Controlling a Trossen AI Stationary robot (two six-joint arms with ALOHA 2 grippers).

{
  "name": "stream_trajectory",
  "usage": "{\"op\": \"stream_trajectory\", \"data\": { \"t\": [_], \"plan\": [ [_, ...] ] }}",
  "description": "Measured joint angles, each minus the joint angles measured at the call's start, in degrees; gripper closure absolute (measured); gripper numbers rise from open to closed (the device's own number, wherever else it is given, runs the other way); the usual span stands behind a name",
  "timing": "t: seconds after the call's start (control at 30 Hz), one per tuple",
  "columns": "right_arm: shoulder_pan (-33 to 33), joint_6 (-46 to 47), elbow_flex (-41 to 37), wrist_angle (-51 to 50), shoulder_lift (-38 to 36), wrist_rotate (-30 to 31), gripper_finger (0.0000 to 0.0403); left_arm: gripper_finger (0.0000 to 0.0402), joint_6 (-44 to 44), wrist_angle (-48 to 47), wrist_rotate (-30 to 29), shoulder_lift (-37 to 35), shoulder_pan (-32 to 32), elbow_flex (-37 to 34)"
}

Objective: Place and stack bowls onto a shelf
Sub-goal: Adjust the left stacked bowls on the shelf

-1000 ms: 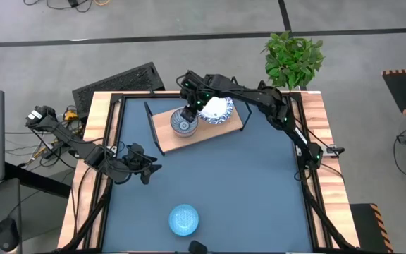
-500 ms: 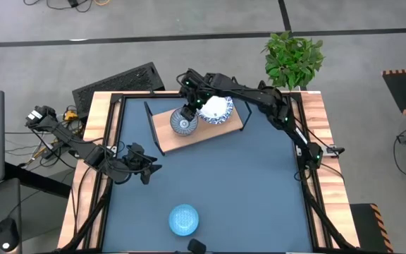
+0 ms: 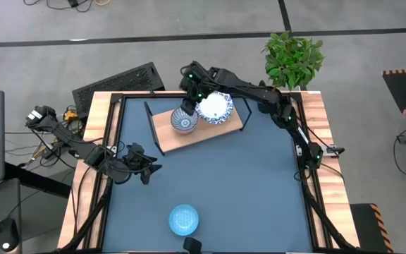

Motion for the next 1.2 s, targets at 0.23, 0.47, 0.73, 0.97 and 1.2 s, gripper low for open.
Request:
{"op": "stream_trajectory", "data": {
  "t": [0.23, 0.47, 0.73, 0.97, 1.2],
  "plan": [
    [1.62, -7.42, -0.04, 0.71, -0.02, 0.06, 0.0229, 0.0188, -0.09, 0.0, -0.05, 0.01, -0.02, 0.0],
    [3.21, -7.56, -0.25, -3.8, -1.94, 0.33, 0.023, 0.0189, -3.05, 4.36, -7.71, 2.56, 0.67, 0.02],
    [2.69, -7.54, -0.01, -12.14, -13.92, 6.69, 0.023, 0.0263, 17.23, 10.12, -9.24, 2.78, 4.71, 9.78],
    [1.26, -7.39, -0.09, -14.86, -20.3, 13.21, 0.0231, 0.0394, 35.89, -0.42, -13.94, 3.72, 16.51, 21.82],
    [1.13, -7.42, -0.11, -20.86, -21.41, 13.49, 0.0258, 0.0401, 38.4, -1.72, 19.12, 4.91, 40.6, 22.74]
  ]
}}
